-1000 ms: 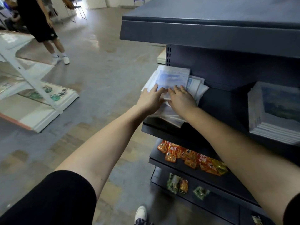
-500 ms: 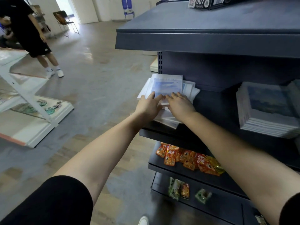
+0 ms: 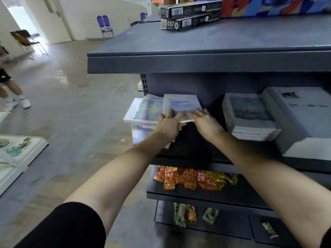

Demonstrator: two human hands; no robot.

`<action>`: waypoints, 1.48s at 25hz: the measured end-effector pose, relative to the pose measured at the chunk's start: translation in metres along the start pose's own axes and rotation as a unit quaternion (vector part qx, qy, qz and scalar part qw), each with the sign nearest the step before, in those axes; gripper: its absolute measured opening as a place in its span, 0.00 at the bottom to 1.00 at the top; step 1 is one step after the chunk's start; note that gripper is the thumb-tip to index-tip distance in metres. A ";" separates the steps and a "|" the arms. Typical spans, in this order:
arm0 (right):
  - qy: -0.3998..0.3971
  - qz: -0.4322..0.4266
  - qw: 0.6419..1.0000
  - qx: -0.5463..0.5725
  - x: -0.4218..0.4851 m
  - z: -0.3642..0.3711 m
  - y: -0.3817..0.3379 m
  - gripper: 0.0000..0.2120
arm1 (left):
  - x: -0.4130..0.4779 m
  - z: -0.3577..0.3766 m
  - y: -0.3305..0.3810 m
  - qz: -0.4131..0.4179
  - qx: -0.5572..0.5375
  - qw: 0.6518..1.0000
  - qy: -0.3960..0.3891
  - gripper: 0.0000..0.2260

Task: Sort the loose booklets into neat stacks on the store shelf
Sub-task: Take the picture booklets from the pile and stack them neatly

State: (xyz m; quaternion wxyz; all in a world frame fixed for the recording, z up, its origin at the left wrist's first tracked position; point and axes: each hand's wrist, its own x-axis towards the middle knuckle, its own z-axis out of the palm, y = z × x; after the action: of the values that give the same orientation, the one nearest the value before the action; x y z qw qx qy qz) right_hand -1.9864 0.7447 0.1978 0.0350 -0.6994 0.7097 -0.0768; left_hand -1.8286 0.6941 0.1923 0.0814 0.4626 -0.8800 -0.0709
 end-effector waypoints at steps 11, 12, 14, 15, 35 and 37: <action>-0.031 0.072 0.996 -0.031 -0.052 0.011 0.055 0.21 | 0.017 0.036 0.059 0.062 -0.021 0.995 -0.077 0.20; -0.061 0.087 0.993 -0.048 -0.052 0.015 0.050 0.20 | 0.015 0.044 0.058 0.060 -0.006 0.994 -0.096 0.21; -0.108 0.113 0.985 -0.079 -0.053 0.022 0.040 0.20 | 0.013 0.052 0.056 0.059 0.017 0.991 -0.122 0.22; -0.110 0.115 0.984 -0.080 -0.053 0.027 0.038 0.22 | 0.013 0.053 0.056 0.056 0.010 0.990 -0.129 0.22; -0.070 0.145 0.987 -0.024 -0.035 0.035 0.044 0.25 | 0.030 0.043 0.082 0.060 0.024 0.992 -0.112 0.15; -0.075 0.141 0.987 -0.013 -0.034 0.029 0.044 0.22 | 0.031 0.040 0.085 0.053 0.032 0.990 -0.131 0.14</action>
State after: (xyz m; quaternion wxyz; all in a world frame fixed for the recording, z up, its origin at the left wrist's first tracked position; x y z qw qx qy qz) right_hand -2.0248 0.7769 0.1599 0.0899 -0.5962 0.7977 -0.0090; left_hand -1.9221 0.7182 0.1731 -0.0452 0.4043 -0.9082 -0.0984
